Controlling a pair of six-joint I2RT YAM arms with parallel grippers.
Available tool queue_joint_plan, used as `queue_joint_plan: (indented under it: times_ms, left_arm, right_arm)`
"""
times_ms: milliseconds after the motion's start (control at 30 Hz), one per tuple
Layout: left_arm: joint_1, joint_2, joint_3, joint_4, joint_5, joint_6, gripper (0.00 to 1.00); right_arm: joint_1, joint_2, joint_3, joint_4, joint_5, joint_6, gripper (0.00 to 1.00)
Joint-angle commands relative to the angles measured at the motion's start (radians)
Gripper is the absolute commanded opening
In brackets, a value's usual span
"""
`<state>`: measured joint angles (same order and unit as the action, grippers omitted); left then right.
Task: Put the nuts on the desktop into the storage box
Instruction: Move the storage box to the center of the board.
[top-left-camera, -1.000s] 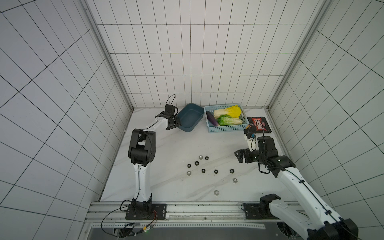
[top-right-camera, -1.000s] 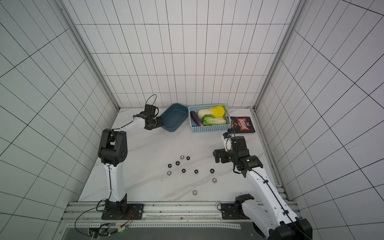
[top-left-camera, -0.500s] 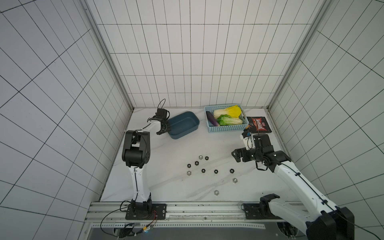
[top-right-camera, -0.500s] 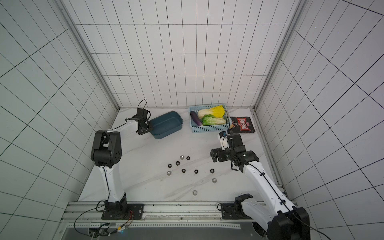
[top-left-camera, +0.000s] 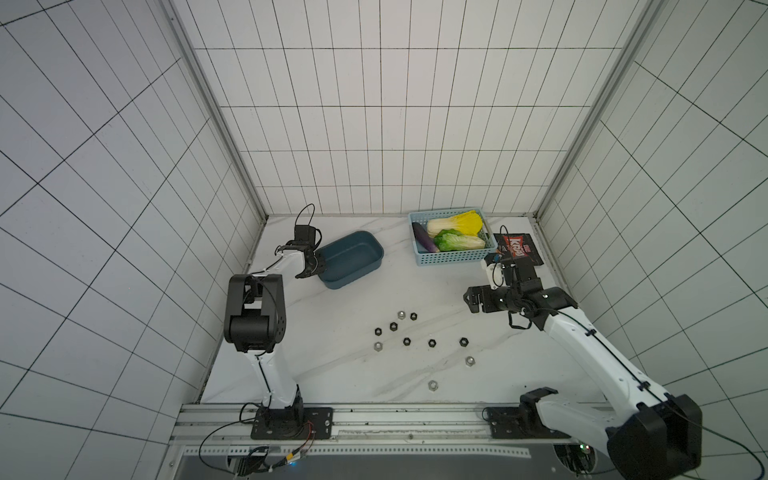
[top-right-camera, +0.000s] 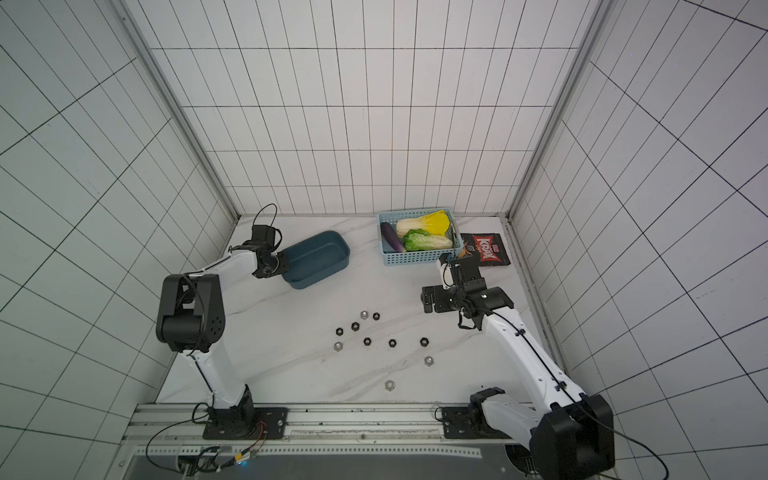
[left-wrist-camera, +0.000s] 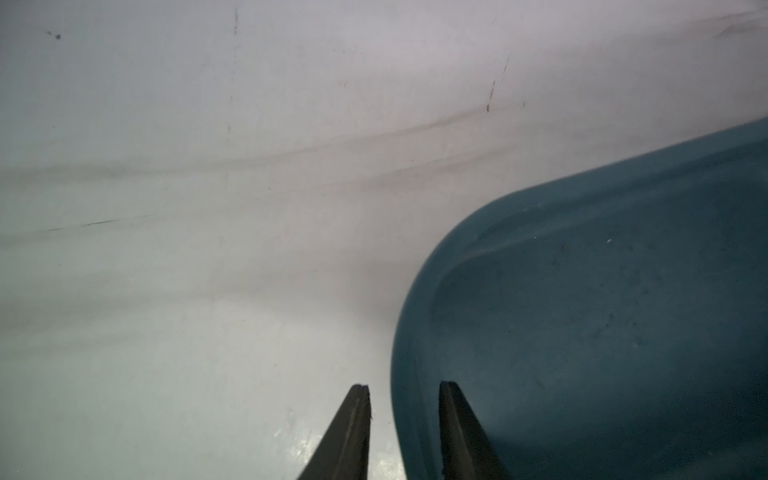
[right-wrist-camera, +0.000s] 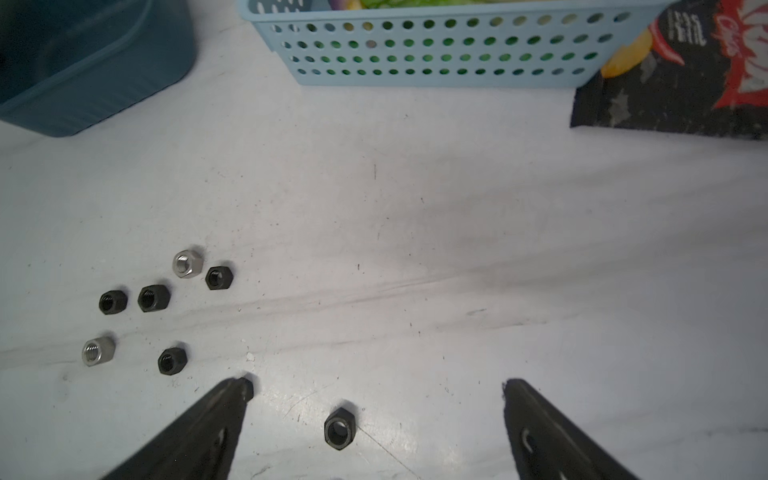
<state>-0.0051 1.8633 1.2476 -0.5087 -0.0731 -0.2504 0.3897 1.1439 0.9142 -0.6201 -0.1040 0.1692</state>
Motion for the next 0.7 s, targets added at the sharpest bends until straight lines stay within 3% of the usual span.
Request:
queue_joint_plan:
  times_ms: [0,167,267,433,667]
  left_arm:
    - [-0.003,-0.067,-0.059,0.043,0.014,0.115,0.32]
    - [0.0,-0.117,-0.134,0.054,0.017,0.18,0.32]
    - [-0.001,-0.138,-0.164,0.059,0.053,0.217,0.31]
    - [0.0,-0.141,-0.178,0.046,0.038,0.244,0.31]
    - [0.0,-0.152,-0.197,0.039,0.053,0.254,0.32]
  right_arm:
    - [-0.034,0.039,0.086,-0.062,0.113,0.109,1.0]
    - [-0.109,0.002,0.081,-0.093,0.212,0.16,1.0]
    - [-0.136,-0.069,0.035,-0.08,0.173,0.12,1.0]
    - [-0.222,-0.183,-0.049,-0.047,0.171,0.265,1.0]
    - [-0.224,-0.192,-0.05,-0.096,0.157,0.248,1.0]
